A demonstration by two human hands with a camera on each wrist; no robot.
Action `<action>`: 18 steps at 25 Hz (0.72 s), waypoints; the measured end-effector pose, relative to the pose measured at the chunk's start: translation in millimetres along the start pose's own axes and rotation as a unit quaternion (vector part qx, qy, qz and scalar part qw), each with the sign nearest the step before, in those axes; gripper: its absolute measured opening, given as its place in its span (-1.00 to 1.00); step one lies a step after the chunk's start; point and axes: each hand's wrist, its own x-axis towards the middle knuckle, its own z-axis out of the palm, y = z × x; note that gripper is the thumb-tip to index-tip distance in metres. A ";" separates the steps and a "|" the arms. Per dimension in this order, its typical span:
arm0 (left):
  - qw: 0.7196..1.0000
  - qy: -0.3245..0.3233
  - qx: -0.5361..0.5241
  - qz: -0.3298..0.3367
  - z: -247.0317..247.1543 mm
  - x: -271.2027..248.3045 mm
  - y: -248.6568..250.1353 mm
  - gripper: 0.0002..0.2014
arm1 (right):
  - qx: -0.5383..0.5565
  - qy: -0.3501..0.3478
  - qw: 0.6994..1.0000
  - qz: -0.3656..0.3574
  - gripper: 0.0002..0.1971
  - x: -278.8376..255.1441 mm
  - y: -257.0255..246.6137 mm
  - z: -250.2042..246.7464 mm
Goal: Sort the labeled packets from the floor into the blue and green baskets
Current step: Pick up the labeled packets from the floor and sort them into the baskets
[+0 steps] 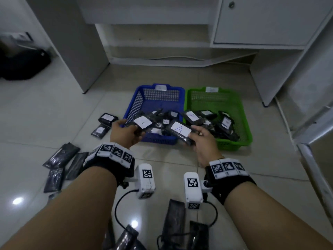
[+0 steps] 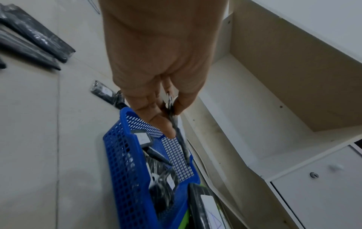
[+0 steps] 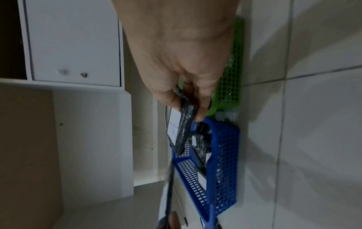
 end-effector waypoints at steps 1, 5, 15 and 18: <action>1.000 0.005 0.020 -0.003 -6.8 16.7 2.5 -0.61 | -0.033 0.020 0.999 -0.004 -0.70 11.3 -0.1 13.5; 0.999 -0.020 0.020 -0.024 -20.4 60.7 0.8 -0.53 | -0.117 0.059 0.991 0.010 -0.69 49.3 13.6 56.7; 0.901 -0.018 0.382 0.204 -10.2 65.3 -60.9 -0.47 | -0.282 -0.049 0.956 -0.061 -0.71 66.1 52.3 73.2; 0.820 -0.031 0.517 0.244 -12.9 59.4 -65.1 -0.40 | -0.301 -0.111 0.946 -0.051 -0.60 72.5 49.6 80.8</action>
